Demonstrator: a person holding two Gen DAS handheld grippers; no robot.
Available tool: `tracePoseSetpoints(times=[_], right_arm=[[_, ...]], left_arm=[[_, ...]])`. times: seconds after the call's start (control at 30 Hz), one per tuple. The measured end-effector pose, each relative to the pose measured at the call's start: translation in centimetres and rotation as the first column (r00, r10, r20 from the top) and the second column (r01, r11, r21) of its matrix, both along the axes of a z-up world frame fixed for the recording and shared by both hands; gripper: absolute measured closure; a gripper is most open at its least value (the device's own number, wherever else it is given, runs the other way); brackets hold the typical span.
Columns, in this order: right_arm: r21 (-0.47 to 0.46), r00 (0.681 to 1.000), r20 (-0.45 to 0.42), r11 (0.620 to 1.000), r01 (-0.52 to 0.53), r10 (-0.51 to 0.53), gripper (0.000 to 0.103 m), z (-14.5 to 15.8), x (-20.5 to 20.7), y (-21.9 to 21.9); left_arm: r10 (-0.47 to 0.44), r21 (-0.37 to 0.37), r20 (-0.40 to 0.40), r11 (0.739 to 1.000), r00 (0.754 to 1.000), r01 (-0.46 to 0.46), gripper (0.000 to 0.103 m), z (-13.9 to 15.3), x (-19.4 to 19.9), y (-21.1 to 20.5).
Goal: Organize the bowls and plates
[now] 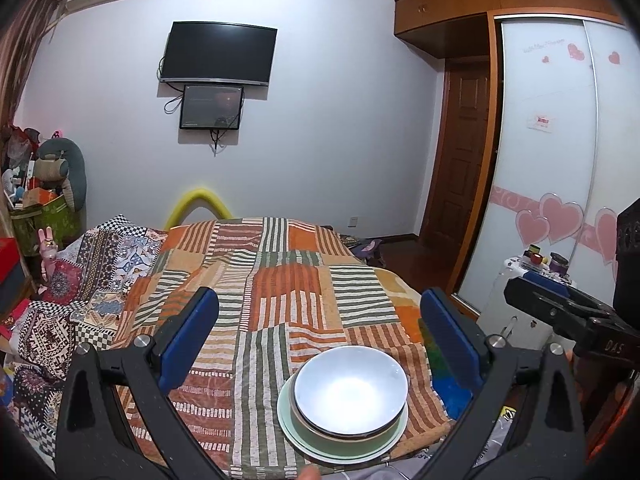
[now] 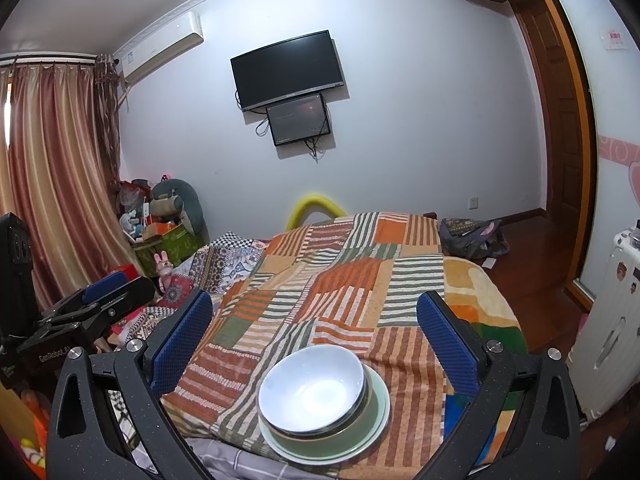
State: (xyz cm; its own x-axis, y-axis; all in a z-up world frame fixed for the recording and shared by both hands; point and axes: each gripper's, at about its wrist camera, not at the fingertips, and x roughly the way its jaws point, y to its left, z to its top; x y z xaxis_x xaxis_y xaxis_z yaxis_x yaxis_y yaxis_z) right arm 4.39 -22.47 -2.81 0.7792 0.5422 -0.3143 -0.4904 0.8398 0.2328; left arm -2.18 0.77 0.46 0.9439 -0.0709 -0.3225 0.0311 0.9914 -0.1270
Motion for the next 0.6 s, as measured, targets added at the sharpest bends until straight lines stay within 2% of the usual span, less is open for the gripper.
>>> tracePoseSetpoints(times=[0.6], right_arm=[[-0.012, 1.000, -0.003, 1.000, -0.008, 0.007, 0.001, -0.06, 0.18, 0.40]], left_arm=[[-0.028, 0.012, -0.002, 1.000, 1.000, 0.028, 0.001, -0.18, -0.04, -0.54]])
